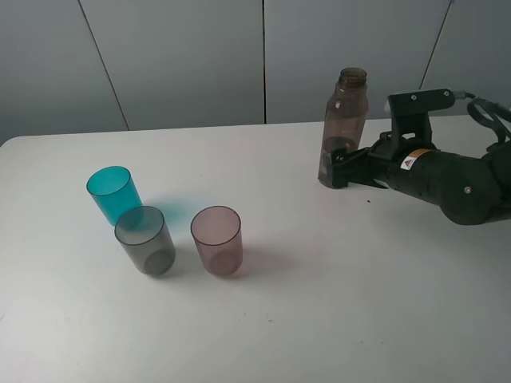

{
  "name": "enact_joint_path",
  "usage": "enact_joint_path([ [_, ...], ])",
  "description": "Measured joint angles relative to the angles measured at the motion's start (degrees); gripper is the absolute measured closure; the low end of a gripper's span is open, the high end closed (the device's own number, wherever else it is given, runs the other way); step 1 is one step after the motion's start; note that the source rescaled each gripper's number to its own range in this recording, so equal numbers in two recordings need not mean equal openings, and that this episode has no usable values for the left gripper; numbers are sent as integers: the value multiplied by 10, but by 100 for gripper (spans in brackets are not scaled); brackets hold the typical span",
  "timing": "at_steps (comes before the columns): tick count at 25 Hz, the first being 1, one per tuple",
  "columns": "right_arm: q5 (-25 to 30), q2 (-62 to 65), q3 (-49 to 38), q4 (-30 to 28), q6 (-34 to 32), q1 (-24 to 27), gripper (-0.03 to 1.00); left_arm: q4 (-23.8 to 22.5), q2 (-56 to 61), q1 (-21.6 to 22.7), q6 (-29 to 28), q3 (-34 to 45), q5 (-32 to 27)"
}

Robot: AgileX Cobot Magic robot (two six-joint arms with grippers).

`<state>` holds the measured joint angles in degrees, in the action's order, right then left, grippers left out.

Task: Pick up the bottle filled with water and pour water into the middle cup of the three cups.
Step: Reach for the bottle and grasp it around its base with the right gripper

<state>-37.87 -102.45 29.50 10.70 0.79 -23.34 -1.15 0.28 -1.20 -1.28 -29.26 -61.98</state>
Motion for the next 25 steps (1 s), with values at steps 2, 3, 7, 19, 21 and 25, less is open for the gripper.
enact_joint_path([
  [2,-35,-24,1,-12,-8,0,-3,0,0,0,0,0,0],
  [3,-48,-33,1,-17,-11,0,-3,0,0,0,0,0,0],
  [7,-85,-73,1,-25,-16,0,-3,0,0,0,0,0,0],
  [19,-180,-120,12,-24,-22,0,-3,0,0,0,0,0,0],
  [21,-182,-120,26,-24,-23,0,-3,0,0,0,0,0,0],
  [25,-184,-120,48,-24,-23,0,-3,0,0,0,0,0,0],
])
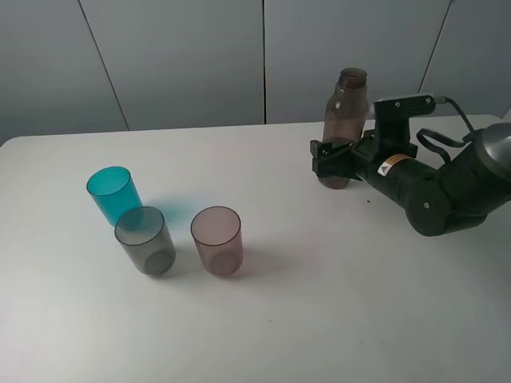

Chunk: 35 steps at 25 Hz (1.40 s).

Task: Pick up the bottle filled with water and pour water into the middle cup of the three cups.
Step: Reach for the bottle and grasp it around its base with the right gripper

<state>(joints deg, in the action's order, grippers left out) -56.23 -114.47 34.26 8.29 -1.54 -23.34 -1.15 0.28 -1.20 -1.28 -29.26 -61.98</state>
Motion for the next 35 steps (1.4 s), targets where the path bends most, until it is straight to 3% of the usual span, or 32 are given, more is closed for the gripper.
enact_joint_path([
  [7,-5,-32,21,0,-1,0,-3,0,0,0,0,0,0],
  [16,-66,-83,36,27,-4,0,-3,0,0,0,0,0,0],
  [35,-78,-115,83,28,-4,1,-3,0,0,0,0,0,0],
])
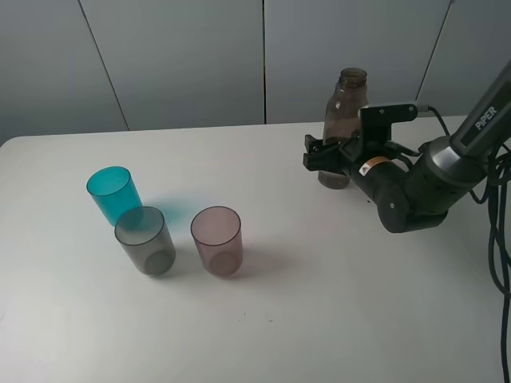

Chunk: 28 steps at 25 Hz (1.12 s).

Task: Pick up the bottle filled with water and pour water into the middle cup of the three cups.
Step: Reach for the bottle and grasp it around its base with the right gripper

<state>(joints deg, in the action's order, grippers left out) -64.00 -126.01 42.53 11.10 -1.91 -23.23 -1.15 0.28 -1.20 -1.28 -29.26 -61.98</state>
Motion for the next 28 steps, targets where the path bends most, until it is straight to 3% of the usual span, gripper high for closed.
enact_joint_path([
  [28,15,-6,26,-31,35,13,-3,0,0,0,1,0,0],
])
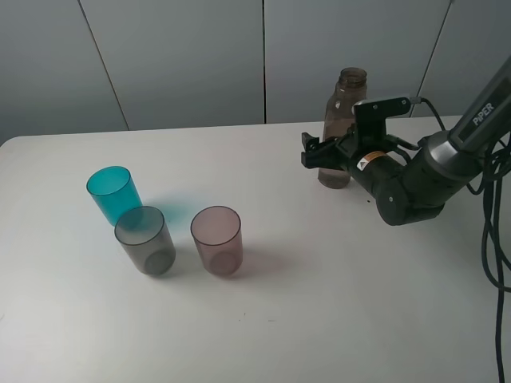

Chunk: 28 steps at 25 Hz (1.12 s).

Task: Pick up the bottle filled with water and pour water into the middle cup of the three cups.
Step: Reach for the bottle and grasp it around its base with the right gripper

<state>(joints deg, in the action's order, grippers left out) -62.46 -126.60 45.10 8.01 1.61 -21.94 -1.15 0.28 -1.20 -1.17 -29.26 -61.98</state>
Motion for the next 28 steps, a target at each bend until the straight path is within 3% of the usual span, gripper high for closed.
enact_joint_path([
  [9,0,0,0,0,10,0,-3,0,0,0,2,0,0],
  [10,0,0,0,0,10,0,2,0,0,0,2,0,0],
  [11,0,0,0,0,10,0,18,0,0,0,2,0,0],
  [12,0,0,0,0,10,0,50,0,0,0,2,0,0],
  [13,3,0,1,2,10,1,97,0,0,0,2,0,0],
  [14,6,0,1,1,8,2,92,0,0,0,2,0,0],
  [15,8,0,1,-1,8,2,96,0,0,0,1,0,0],
  [28,31,12,4,-68,8,-1,96,0,0,0,0,0,0],
])
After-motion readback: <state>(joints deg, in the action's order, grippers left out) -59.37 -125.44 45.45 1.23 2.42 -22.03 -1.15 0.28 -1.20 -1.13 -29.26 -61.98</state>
